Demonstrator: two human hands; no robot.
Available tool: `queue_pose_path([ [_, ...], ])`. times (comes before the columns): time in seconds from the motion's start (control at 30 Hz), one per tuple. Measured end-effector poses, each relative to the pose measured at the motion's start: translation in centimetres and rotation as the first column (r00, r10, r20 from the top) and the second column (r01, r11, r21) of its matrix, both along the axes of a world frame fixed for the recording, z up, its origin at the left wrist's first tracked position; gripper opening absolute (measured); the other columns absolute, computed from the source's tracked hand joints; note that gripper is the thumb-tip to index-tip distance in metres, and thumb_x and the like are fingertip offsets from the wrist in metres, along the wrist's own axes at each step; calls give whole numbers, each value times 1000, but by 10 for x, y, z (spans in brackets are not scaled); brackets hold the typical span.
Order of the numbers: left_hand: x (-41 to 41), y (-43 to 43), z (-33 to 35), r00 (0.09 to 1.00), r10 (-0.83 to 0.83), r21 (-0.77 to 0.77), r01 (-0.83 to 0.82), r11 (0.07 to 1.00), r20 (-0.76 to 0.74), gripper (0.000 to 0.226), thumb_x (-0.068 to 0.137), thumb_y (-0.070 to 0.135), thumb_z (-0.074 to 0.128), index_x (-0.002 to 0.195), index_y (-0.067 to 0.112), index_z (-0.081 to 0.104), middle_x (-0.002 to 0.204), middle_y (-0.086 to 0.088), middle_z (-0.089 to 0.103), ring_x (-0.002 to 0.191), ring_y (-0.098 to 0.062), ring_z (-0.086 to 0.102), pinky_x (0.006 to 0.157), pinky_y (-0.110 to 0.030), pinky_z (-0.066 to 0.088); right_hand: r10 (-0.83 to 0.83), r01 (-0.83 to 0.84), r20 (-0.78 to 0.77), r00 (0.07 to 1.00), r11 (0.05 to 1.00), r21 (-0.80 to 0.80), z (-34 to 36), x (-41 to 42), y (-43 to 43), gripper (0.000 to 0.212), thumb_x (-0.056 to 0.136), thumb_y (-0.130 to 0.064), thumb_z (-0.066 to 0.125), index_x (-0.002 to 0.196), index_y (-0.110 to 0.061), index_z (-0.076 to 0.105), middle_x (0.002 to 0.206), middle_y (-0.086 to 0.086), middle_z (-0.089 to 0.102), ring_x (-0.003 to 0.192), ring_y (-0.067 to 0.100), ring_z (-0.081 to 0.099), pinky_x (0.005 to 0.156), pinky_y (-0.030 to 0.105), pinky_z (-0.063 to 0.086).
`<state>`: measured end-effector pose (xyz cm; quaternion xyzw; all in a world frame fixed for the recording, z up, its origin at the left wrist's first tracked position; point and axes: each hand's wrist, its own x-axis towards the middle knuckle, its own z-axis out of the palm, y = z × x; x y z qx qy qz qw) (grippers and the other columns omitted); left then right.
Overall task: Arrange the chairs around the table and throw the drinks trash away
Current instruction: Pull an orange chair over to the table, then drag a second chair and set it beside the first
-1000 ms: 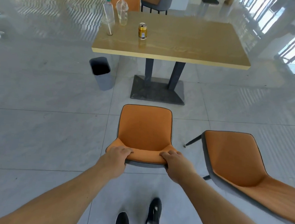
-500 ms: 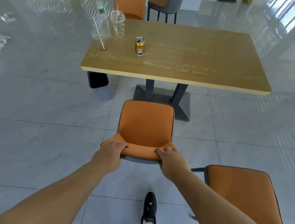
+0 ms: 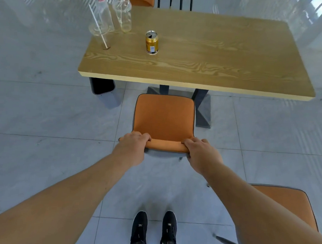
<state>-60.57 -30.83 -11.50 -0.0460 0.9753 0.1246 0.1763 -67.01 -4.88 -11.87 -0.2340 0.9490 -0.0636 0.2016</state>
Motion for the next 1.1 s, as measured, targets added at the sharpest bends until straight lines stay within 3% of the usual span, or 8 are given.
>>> queue_pose_path([
  [0.13, 19, 6, -2, 999, 28, 8, -28, 1000, 21, 57, 88, 13, 67, 139, 30, 48, 127, 2, 52, 116, -22, 46, 90, -43, 53, -34, 34, 42, 999, 999, -2, 4, 17, -2, 35, 99, -30, 60, 132, -33, 51, 126, -4, 59, 117, 25, 54, 90, 43, 56],
  [0.23, 19, 6, 7, 992, 74, 7, -75, 997, 102, 59, 90, 35, 69, 143, 28, 43, 137, 1, 48, 124, -23, 43, 97, -44, 50, -63, 63, 40, 997, 998, 0, 15, 27, -4, 50, 96, -41, 64, 140, -32, 43, 139, -2, 53, 124, 27, 52, 90, 45, 57],
  [0.4, 32, 65, 57, 999, 5, 114, -10, 993, 44, 69, 86, 53, 70, 142, 26, 42, 141, 2, 45, 119, -22, 49, 87, -38, 50, -238, 238, -9, 971, 971, -39, 75, 83, 47, 74, 92, -56, 65, 152, -27, 31, 151, 2, 44, 131, 30, 49, 98, 45, 53],
  [0.57, 49, 190, 107, 969, -245, 306, 241, 921, -28, 68, 83, 50, 65, 144, 28, 41, 150, 2, 41, 121, -23, 52, 86, -40, 48, -445, 446, -58, 894, 895, 5, 136, 148, 162, 70, 96, -57, 57, 154, -27, 33, 151, 2, 45, 132, 30, 47, 102, 46, 48],
  [0.73, 94, 313, 136, 911, -407, 297, 407, 864, -65, 64, 83, 53, 61, 140, 30, 42, 146, 0, 43, 120, -24, 53, 83, -36, 39, -618, 627, -139, 774, 779, 31, 179, 236, 292, 61, 97, -53, 59, 148, -24, 45, 144, 4, 53, 129, 30, 51, 104, 46, 49],
  [0.87, 147, 417, 145, 861, -506, 254, 502, 827, -54, 67, 82, 58, 59, 141, 32, 40, 148, 2, 40, 117, -22, 54, 83, -37, 41, -719, 733, -204, 664, 680, -9, 187, 323, 396, 57, 97, -54, 60, 144, -24, 51, 138, 2, 58, 126, 26, 51, 103, 44, 49],
  [0.97, 204, 502, 141, 833, -553, 237, 544, 805, -33, 69, 83, 60, 58, 144, 34, 38, 150, 2, 39, 122, -22, 53, 92, -40, 47, -772, 778, -173, 612, 627, -47, 183, 393, 472, 55, 95, -54, 58, 140, -24, 53, 133, 3, 59, 124, 27, 50, 100, 44, 48],
  [1.1, 288, 604, 125, 770, -637, 218, 616, 757, 38, 68, 88, 55, 58, 147, 31, 35, 159, 1, 30, 124, -24, 53, 93, -37, 46, -808, 808, -92, 582, 587, -38, 166, 487, 559, 57, 93, -54, 60, 142, -25, 52, 136, 1, 56, 128, 26, 46, 102, 41, 46],
])
